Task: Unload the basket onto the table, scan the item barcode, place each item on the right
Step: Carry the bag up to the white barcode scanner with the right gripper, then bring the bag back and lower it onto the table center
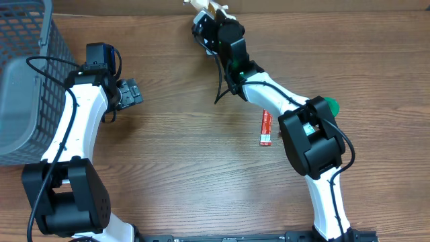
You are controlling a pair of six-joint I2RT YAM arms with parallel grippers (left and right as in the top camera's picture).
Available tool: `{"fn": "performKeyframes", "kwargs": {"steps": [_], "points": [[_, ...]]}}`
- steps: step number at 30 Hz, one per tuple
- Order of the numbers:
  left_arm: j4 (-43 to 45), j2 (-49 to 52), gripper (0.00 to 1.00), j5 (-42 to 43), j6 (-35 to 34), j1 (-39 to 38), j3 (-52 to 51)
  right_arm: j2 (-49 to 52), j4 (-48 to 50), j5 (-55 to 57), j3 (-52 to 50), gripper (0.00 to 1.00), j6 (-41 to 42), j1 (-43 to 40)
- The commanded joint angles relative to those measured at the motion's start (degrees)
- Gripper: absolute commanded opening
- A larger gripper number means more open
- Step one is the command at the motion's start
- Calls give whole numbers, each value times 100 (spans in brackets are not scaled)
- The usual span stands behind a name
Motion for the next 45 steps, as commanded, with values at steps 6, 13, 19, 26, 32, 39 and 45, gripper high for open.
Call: {"fn": "performKeyframes", "kwargs": {"steps": [6,13,19,26,32,39,45], "points": [[4,-81,100,-57,146,-28,-44,-479,-785,-7,98,4,546,81],[2,-81,100,-55,146,-28,-44,-564,-1305,-341,98,4,1224,81],[2,-81,100,-55,146,-28,-44,-654,-1255,-636,98,4,1563,79],[2,-81,99,-55,146,-35,-44,-726,-1294,-651,98,4,1567,52],[4,-81,100,-55,146,-35,-44,-758,-1281,-669,98,4,1843,52],[2,-81,100,-55,146,-35,-44,-1021,-1425,-649,98,4,1864,-11],[2,-81,100,-55,146,-35,-44,-1665,-1810,-656,98,4,2363,-90]]}}
